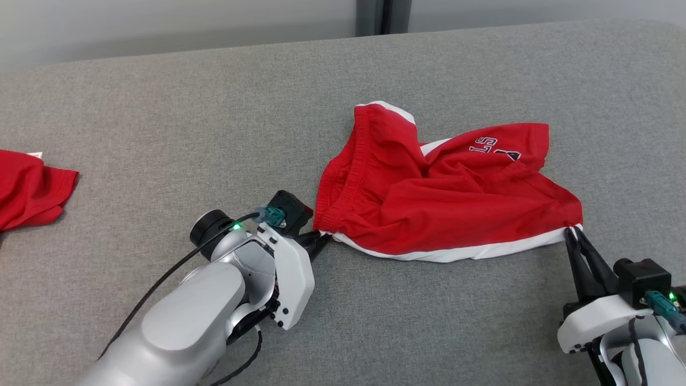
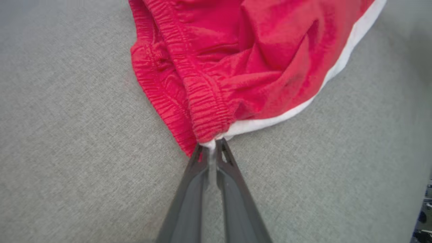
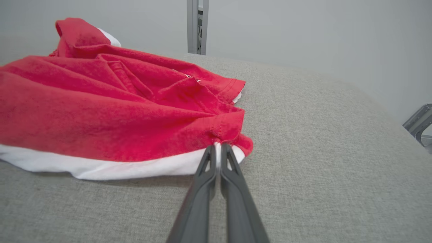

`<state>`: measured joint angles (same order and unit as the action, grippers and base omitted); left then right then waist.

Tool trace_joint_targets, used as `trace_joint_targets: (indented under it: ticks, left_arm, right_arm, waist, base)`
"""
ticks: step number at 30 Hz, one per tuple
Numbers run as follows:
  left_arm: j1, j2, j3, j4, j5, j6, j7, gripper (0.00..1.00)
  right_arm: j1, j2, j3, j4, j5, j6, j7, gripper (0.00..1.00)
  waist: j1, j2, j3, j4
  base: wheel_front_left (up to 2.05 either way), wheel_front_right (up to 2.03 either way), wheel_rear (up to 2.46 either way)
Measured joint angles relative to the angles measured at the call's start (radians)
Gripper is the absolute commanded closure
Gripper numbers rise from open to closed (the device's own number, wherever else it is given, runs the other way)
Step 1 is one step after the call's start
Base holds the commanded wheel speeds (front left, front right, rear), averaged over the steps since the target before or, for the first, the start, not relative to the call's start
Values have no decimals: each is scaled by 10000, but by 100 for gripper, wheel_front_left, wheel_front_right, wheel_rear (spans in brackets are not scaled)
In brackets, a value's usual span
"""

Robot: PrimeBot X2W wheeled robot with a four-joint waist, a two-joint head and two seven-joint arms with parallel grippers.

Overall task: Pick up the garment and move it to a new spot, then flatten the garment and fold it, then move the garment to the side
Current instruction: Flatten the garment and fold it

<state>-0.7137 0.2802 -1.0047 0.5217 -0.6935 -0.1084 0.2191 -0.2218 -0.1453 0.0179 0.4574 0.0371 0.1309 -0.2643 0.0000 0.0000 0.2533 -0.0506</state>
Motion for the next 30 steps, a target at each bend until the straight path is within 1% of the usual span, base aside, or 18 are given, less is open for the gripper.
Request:
trace_joint_targets:
  ticks: [2,6,11,16,19,25,27,30]
  left_arm:
    - [221,-2,213,-222,-174,75,-401,100]
    - [675,-84,773,-756,-545,395,-1415,100]
    - [1217,-142,1429,-1582,-940,750,-2560,100]
    - [1791,-44,2044,-2694,-1267,1099,-3394,100]
    - [2185,150,2311,-3509,-1358,1296,-3730,100]
    - [2935,702,3062,-5595,-1707,1898,-4146,100]
    - [3036,930,3312,-6370,-1818,2075,-4130,100]
    - [3020,1271,3611,-7198,-1948,2270,-3787,100]
  right_arm:
    - [-2,-21,-23,-228,94,0,-2,100]
    - [-22,-123,-50,-859,261,-2,-2,100]
    - [-12,-230,21,-1921,439,0,0,100]
    - [97,-426,77,-3108,608,0,0,100]
    - [237,-546,90,-3860,717,0,-2,100]
    - [605,-690,-207,-5724,805,-2,188,100]
    - [707,-702,-347,-6408,805,0,328,100]
    - [692,-784,-426,-7137,911,0,667,100]
  waist:
    - [0,0,-31,-1]
    - [0,0,-126,3]
    - [0,0,-356,24]
    - [0,0,-683,39]
    - [0,0,-910,48]
    - [0,0,-1337,62]
    - [0,0,-1410,80]
    - [0,0,-1399,109]
  base:
    - [0,0,0]
    - [0,0,0]
    - [0,0,0]
    - [0,0,0]
    - [0,0,0]
    - [0,0,0]
    - [0,0,0]
    - [0,0,0]
